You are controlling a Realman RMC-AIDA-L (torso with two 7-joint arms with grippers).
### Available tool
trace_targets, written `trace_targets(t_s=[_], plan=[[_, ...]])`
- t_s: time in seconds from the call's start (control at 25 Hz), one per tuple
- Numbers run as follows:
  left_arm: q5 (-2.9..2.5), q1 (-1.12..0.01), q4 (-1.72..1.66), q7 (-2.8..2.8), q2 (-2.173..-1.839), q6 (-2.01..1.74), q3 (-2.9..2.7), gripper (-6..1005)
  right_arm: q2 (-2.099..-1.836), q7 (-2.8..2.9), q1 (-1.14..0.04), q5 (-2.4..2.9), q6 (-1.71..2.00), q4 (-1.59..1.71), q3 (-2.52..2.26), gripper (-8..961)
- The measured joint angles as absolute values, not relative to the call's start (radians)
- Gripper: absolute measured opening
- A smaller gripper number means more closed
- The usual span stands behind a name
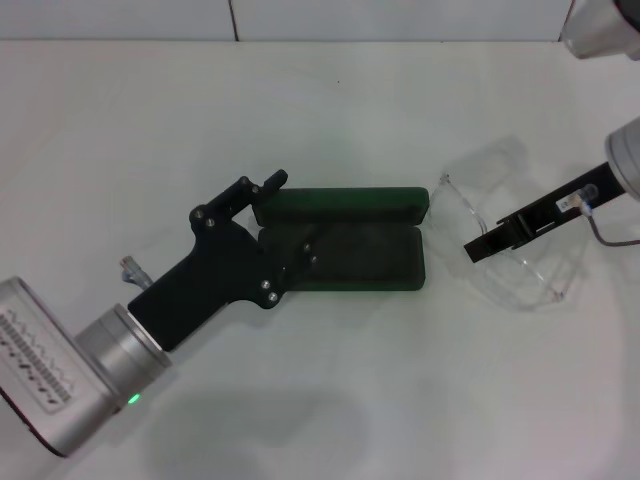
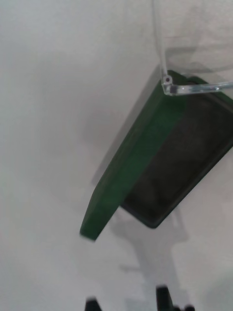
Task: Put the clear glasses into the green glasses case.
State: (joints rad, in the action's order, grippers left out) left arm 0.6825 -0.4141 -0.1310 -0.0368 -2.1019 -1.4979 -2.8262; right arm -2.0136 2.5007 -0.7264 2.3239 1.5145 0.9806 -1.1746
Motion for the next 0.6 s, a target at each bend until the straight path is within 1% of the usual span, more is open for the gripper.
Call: trace_targets(t_s=[0.08, 0.4, 0.6], plan=[[0.699, -0.4, -0.169, -0.077, -2.104, -1.474, -2.823, 586, -2.013, 2.439, -0.701, 2.3, 1.514, 0.996, -1.158, 196], [0.788, -0.369, -0.238, -0.08, -2.106, -1.433, -2.818, 583, -2.014, 2.144, -0.576, 2.149, 1.513, 1.022, -1.102, 120], [0.799, -0.362, -0.239, -0.071, -2.106, -1.409, -2.82, 583, -2.016, 1.91, -0.462, 2.005, 1.501, 1.042, -1.101, 117]])
